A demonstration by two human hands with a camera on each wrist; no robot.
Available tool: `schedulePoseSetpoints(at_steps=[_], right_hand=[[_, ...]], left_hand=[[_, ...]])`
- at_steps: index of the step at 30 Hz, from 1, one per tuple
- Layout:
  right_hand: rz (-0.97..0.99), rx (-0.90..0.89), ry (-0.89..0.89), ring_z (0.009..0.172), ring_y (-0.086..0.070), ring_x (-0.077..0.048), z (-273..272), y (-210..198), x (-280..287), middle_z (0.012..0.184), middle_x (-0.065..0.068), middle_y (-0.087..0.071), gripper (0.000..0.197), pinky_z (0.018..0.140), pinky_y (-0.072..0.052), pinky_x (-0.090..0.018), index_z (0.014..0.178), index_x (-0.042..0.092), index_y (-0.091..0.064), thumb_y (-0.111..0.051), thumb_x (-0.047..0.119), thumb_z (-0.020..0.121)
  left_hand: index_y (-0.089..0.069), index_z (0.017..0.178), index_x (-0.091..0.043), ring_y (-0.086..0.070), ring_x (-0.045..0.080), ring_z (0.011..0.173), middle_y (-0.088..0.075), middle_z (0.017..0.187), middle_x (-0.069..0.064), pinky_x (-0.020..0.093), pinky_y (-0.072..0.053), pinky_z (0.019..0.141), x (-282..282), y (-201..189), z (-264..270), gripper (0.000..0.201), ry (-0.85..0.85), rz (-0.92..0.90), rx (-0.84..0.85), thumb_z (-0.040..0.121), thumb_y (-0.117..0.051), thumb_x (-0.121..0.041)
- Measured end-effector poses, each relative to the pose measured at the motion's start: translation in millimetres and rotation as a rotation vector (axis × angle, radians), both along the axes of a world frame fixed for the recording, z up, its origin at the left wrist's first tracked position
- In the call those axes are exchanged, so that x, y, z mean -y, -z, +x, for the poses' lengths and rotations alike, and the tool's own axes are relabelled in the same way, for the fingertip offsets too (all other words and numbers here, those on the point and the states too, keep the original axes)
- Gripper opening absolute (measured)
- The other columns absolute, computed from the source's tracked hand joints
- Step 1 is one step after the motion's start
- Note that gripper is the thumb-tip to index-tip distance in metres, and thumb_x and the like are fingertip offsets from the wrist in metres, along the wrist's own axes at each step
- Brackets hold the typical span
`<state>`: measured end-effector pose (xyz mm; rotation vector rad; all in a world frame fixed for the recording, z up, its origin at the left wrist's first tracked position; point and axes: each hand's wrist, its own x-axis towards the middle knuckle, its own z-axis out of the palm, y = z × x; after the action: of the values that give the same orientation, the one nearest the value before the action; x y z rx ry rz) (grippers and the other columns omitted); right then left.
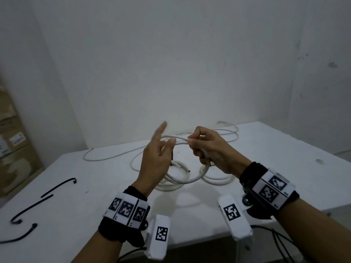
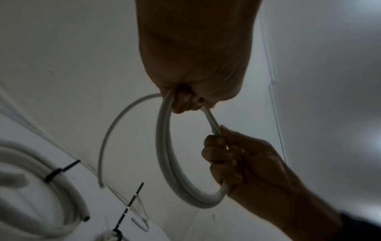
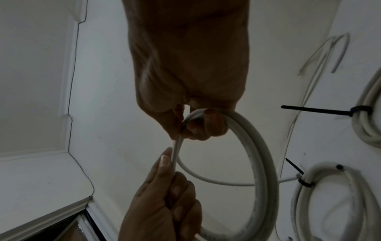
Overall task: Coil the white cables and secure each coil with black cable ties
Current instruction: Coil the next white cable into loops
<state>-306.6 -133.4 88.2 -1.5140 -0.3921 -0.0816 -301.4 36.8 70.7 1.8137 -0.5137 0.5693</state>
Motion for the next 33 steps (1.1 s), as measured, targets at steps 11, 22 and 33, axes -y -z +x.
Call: schedulePoseSetpoints(at_steps=[11,22,33], right_hand=[[-0.009,0.118,0.016,0.052,-0.035,-0.008,9.4,-11.3,5.1,0.059,0.005,-0.047,0.020,0.047,-0.020,-0.026,0.075,0.012,-0.050,-0.056,0.004,0.092],[-0.186,0.228,0.078,0.065,-0.048,-0.014,16.7,-25.0,-1.1,0.073,0.001,-0.053,0.004,0.058,-0.042,-0.024,0.095,0.016,-0.057,-0.060,0.015,0.092],[-0.098,-0.063,0.363,0.060,-0.062,-0.016,-32.3,50.7,-35.8,0.080,-0.010,-0.068,0.018,0.044,-0.047,-0.027,0.084,0.015,-0.051,-0.051,0.029,0.095]], left_hand=[[-0.058,0.092,-0.006,-0.047,0.017,0.080,-0.048,0.094,0.011,0.023,-0.040,0.069,-2.6,-4.2,15.4,0.035,-0.302,0.509,0.415,0.100,-0.037,-0.033],[-0.056,0.079,-0.013,-0.023,0.005,0.035,-0.032,0.044,-0.010,0.014,-0.020,0.037,11.4,-28.2,11.4,0.020,0.155,-0.331,-0.276,0.098,-0.049,-0.015],[-0.045,0.075,-0.016,-0.019,0.003,0.032,-0.024,0.041,-0.011,0.013,-0.018,0.031,-13.1,-22.6,33.1,0.025,0.119,-0.966,-0.353,0.100,-0.045,-0.017]])
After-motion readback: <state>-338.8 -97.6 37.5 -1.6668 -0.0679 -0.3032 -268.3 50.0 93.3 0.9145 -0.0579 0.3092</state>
